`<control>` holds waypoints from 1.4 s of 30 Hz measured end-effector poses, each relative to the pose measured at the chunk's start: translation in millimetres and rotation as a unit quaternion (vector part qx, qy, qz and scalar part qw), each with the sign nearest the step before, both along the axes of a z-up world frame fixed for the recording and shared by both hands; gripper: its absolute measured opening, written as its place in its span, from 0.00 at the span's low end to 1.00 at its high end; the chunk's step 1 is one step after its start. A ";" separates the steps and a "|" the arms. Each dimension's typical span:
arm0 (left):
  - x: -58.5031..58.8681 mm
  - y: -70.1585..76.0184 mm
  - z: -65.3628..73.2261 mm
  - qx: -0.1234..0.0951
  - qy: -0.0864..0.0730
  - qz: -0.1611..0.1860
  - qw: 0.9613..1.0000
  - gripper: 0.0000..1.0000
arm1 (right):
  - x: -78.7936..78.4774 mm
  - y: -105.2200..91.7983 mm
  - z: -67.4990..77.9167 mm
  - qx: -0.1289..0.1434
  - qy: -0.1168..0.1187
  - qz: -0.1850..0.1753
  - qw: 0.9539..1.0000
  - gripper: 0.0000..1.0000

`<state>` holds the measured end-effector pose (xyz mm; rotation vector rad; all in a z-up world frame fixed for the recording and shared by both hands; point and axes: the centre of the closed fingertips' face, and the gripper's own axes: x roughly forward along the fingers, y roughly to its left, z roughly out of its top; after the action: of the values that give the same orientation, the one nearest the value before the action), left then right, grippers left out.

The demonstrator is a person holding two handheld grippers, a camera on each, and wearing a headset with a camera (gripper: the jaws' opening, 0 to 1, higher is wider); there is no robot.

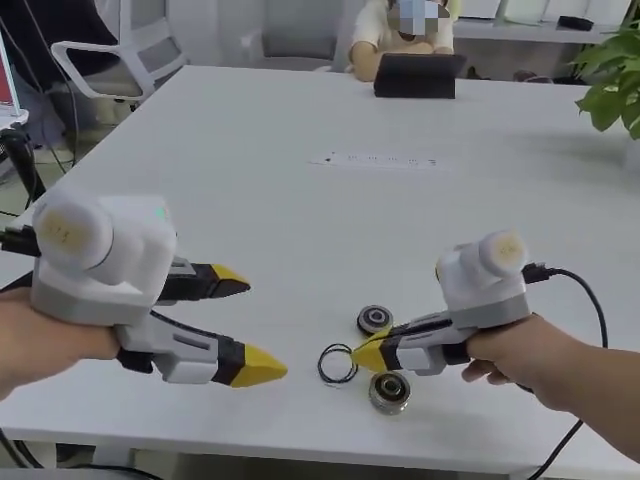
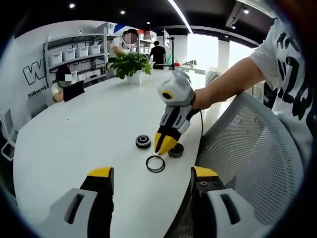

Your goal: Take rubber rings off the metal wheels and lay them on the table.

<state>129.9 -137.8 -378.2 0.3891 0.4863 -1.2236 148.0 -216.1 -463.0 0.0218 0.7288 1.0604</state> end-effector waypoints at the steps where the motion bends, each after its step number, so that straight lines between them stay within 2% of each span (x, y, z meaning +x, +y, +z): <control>1: 0.5 0.2 -0.4 0.000 0.001 0.000 1.000 0.60 | 0.3 -0.2 0.0 0.000 -0.001 -0.001 1.000 0.08; 7: 3.2 -0.5 -1.8 0.001 0.002 0.001 1.000 0.60 | 2.5 -5.9 3.3 0.001 -0.011 -0.007 1.000 0.12; 21: 11.2 -14.6 0.0 0.002 -0.001 -0.007 1.000 0.59 | 13.1 -29.9 31.0 0.042 -0.048 -0.045 0.997 0.19; 29: 20.7 -30.0 3.2 0.000 -0.008 -0.016 1.000 0.57 | 18.8 -45.6 34.9 0.035 -0.069 -0.060 0.995 0.23; 42: 37.6 -50.3 -6.2 0.009 -0.006 -0.027 1.000 0.54 | 21.1 -63.6 27.6 0.009 -0.085 -0.074 0.994 0.27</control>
<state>167.5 -188.1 -384.4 0.4272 0.4797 -1.2690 169.1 -279.7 -435.4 0.0020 0.5546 0.9143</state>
